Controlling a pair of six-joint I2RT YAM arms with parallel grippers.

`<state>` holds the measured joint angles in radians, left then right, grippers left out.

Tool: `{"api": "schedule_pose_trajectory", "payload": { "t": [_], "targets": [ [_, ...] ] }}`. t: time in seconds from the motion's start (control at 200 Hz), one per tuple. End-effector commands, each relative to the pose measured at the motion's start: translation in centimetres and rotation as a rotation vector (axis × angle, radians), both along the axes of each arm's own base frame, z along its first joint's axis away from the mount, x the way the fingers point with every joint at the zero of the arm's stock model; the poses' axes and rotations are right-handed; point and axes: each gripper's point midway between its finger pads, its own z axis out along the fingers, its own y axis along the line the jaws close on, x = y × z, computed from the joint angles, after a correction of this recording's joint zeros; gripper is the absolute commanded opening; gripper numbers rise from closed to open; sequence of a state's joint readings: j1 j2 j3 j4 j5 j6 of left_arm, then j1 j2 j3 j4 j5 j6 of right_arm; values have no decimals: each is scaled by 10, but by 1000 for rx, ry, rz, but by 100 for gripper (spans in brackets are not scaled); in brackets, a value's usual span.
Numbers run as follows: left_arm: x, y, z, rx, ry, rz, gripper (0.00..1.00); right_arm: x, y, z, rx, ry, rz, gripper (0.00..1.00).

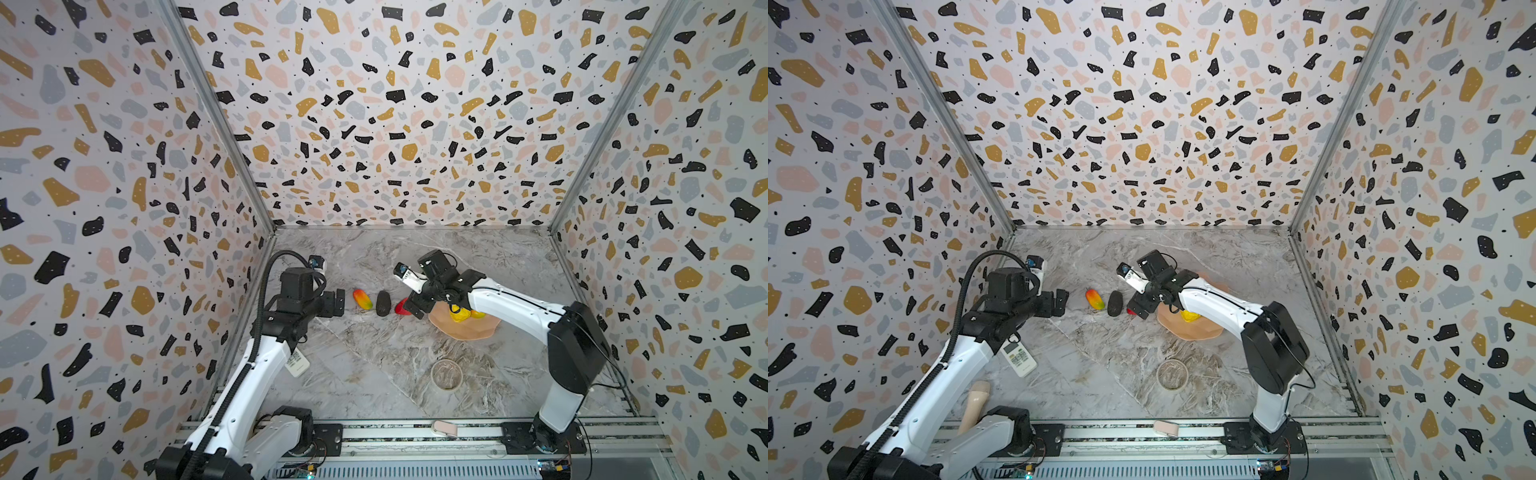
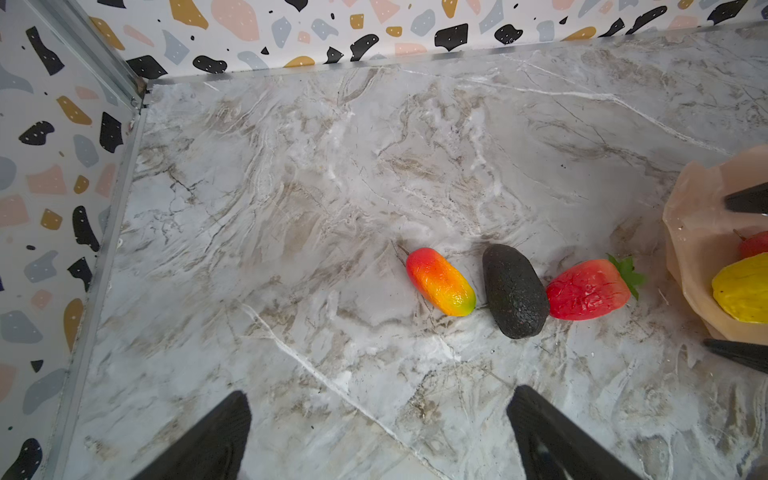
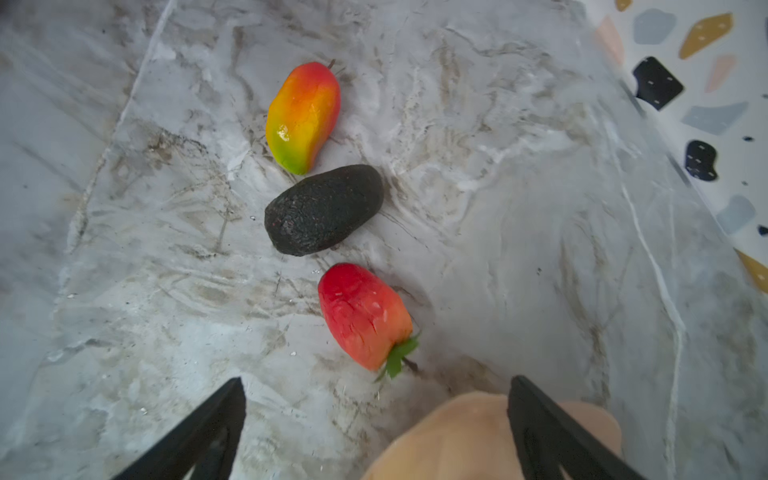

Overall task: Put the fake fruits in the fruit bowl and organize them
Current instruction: 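Release the pear and reach the right gripper to the red strawberry, then grasp the strawberry with the right gripper and carry it over the bowl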

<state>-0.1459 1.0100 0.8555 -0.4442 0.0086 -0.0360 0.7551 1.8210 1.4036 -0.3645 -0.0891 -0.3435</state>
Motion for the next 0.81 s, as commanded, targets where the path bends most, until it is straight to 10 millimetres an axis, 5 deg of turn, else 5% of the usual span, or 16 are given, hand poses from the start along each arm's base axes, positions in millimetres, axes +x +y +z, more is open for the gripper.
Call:
{"api": "schedule_pose_trajectory", "payload": {
  "t": [0.0, 0.521, 0.801],
  "targets": [
    [1, -2, 8, -4, -39, -17, 100, -3, 10, -6, -75, -15, 153, 99],
    [2, -1, 9, 1, -40, -15, 100, 21, 17, -72, -250, 53, 225, 98],
    [3, -1, 9, 4, -40, -13, 100, 21, 21, -69, -238, 89, 198, 70]
  ]
}}
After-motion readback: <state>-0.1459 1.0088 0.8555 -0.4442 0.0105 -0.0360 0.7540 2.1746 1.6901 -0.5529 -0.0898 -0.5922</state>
